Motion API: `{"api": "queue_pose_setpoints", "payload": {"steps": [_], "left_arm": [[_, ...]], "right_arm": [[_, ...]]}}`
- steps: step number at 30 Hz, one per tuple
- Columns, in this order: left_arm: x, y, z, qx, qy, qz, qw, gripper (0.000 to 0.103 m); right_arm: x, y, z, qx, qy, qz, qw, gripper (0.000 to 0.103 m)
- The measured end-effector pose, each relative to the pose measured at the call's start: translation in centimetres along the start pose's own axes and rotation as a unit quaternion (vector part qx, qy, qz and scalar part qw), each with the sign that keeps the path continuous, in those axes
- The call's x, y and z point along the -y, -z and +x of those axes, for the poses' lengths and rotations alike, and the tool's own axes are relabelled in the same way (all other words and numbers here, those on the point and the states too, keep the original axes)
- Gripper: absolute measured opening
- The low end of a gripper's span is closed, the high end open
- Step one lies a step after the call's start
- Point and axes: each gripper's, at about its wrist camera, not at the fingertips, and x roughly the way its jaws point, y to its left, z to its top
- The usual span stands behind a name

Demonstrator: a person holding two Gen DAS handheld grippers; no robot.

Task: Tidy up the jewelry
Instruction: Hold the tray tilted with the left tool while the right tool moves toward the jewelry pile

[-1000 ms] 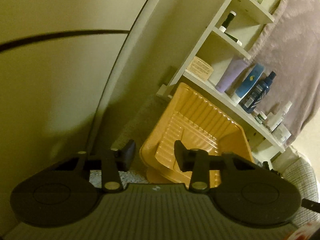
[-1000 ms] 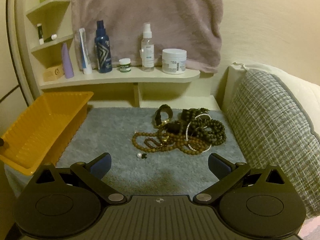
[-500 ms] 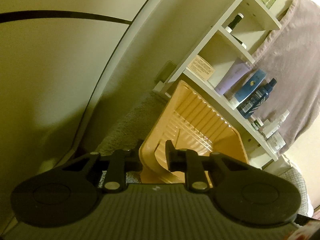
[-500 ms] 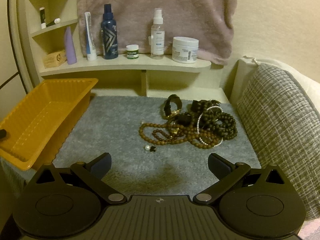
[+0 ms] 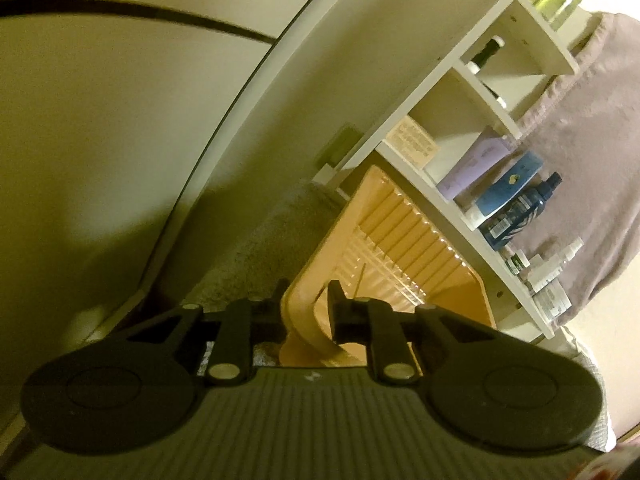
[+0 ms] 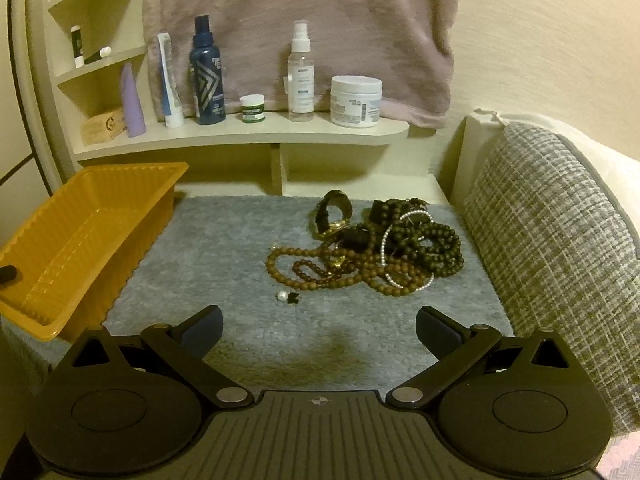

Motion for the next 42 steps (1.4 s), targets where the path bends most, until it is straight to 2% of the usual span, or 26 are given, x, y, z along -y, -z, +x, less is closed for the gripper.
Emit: {"api": "queue_pose_setpoints", "payload": {"steps": [1, 4, 8, 11, 15, 20, 21, 23, 25, 31, 37, 42], "left_arm": [[0.2, 0.0, -0.1, 0.001, -0.001, 0.005, 1.0, 0.011], [0.9, -0.1, -0.4, 0.003, -0.005, 0.02, 0.9998, 0.01], [2.8, 0.0, -1.0, 0.008, -0.026, 0.067, 0.9974, 0.009], [5.1, 0.2, -1.6, 0.013, -0.046, 0.13, 0.9904, 0.009], [7.6, 0.8, -2.1, 0.015, -0.062, 0.184, 0.9809, 0.007], [10.2, 2.3, -3.3, 0.019, -0.083, 0.219, 0.9719, 0.007], [10.6, 2.6, -3.6, 0.021, -0.087, 0.228, 0.9696, 0.007], [11.7, 3.1, -3.9, 0.027, -0.096, 0.251, 0.9628, 0.007], [12.7, 3.3, -4.0, 0.031, -0.103, 0.275, 0.9556, 0.007], [15.5, 3.8, -4.0, 0.039, -0.115, 0.333, 0.9353, 0.007], [16.5, 3.6, -3.4, 0.03, -0.124, 0.347, 0.9292, 0.005], [16.4, 3.8, -3.1, 0.017, -0.126, 0.346, 0.9295, 0.004]], "right_arm": [[0.1, 0.0, 0.0, -0.001, 0.001, 0.001, 1.0, 0.102], [0.2, 0.1, 0.2, -0.003, -0.001, 0.005, 1.0, 0.102], [0.4, 0.3, 0.5, -0.005, -0.005, 0.008, 1.0, 0.102], [0.8, 0.4, 1.1, -0.007, -0.004, 0.012, 1.0, 0.102], [2.3, 0.7, 1.7, 0.0, 0.002, 0.022, 1.0, 0.102], [4.0, 1.1, 2.6, 0.01, -0.014, 0.03, 0.999, 0.102], [4.1, 1.2, 2.9, 0.013, -0.022, 0.027, 0.999, 0.098], [3.9, 1.1, 3.8, 0.01, -0.044, 0.017, 0.999, 0.077], [3.5, 1.1, 4.7, 0.012, -0.057, 0.008, 0.998, 0.073], [1.8, 0.8, 7.4, 0.013, -0.081, -0.01, 0.997, 0.05], [0.4, 0.8, 9.4, 0.002, -0.07, -0.008, 0.998, 0.038], [-0.2, 1.0, 9.7, 0.009, -0.052, -0.014, 0.998, 0.032]]}}
